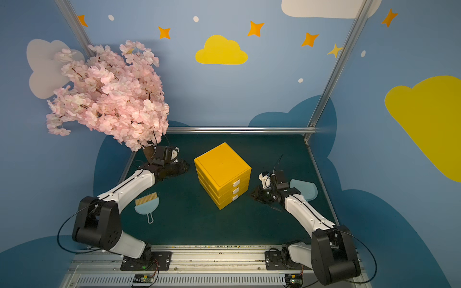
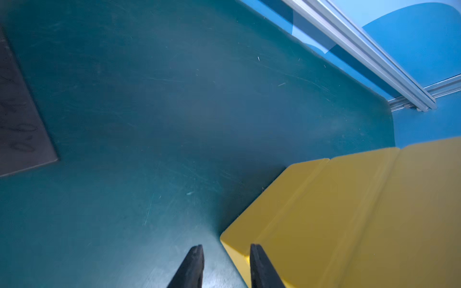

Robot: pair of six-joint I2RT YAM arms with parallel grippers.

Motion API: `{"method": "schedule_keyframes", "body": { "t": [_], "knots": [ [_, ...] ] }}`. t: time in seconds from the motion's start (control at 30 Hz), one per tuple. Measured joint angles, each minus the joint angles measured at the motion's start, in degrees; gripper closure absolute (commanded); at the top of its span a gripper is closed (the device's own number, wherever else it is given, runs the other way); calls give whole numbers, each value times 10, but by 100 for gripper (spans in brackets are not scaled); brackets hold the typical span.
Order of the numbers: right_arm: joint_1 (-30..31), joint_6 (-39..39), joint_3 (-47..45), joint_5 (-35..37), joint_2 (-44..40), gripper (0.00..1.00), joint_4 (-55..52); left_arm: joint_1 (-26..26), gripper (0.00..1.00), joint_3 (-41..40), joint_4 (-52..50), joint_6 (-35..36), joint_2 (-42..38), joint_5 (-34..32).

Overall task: Take the seed bags out of the drawer
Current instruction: Adjust the storage box at the center of the board.

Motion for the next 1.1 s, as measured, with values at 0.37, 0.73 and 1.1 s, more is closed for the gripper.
{"method": "schedule_keyframes", "body": {
  "t": [0.37,0.73,1.1],
  "knots": [
    [3,-9,76,-7,137,81,32,3,63,53,6,12,83,79],
    [2,-46,173,7,231,81,-7,2,65,70,15,23,124,131],
    [3,-76,276,37,310,79,-49,-19,67,-36,57,2,57,102]
  ]
}}
